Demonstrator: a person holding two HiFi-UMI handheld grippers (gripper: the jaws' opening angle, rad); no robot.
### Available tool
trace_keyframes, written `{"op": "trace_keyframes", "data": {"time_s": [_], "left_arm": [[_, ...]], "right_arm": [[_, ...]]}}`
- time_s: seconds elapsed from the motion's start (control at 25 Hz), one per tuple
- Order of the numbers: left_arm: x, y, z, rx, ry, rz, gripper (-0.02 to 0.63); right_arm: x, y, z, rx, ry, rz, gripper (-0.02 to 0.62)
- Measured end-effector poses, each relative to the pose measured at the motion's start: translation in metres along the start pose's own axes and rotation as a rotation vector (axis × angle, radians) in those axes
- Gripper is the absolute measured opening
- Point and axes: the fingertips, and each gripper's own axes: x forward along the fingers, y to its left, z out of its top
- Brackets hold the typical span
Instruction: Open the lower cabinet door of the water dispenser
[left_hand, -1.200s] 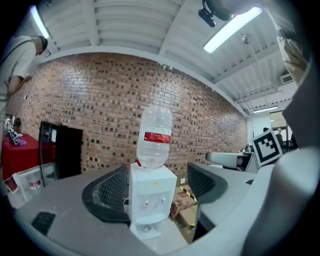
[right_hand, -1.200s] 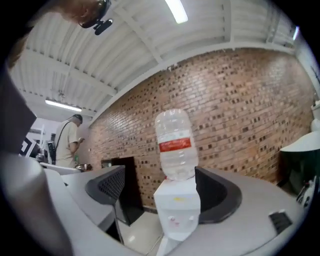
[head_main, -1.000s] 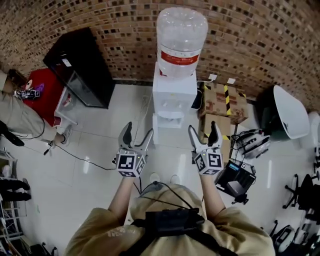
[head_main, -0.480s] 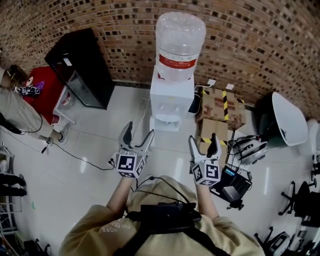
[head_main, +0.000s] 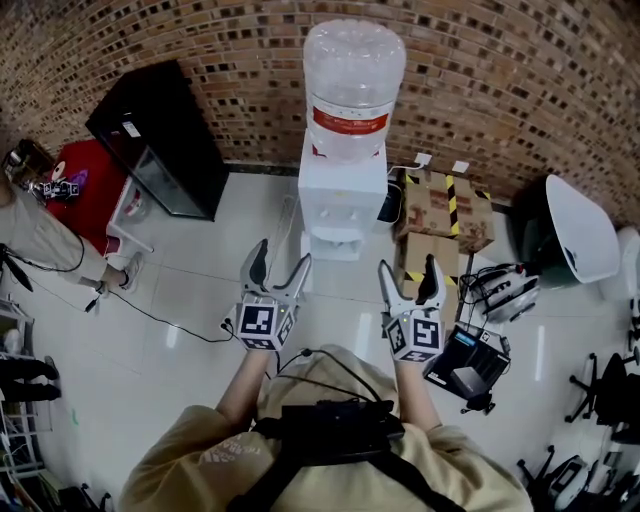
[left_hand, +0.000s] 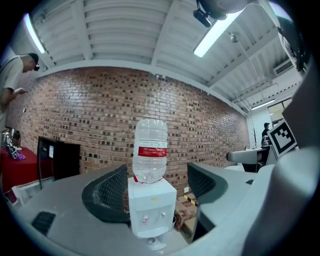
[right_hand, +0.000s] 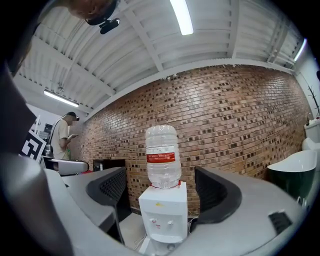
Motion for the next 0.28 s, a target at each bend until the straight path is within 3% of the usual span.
{"op": "trace_keyframes", "data": {"time_s": [0.28], "left_arm": [[0.007,-0.0039,-0.0081,-0.042,0.01,-0.004,0.364]], "right_arm": [[0.0023,0.0019,-0.0033,-0.024,0.021,0.021,0.459]]}}
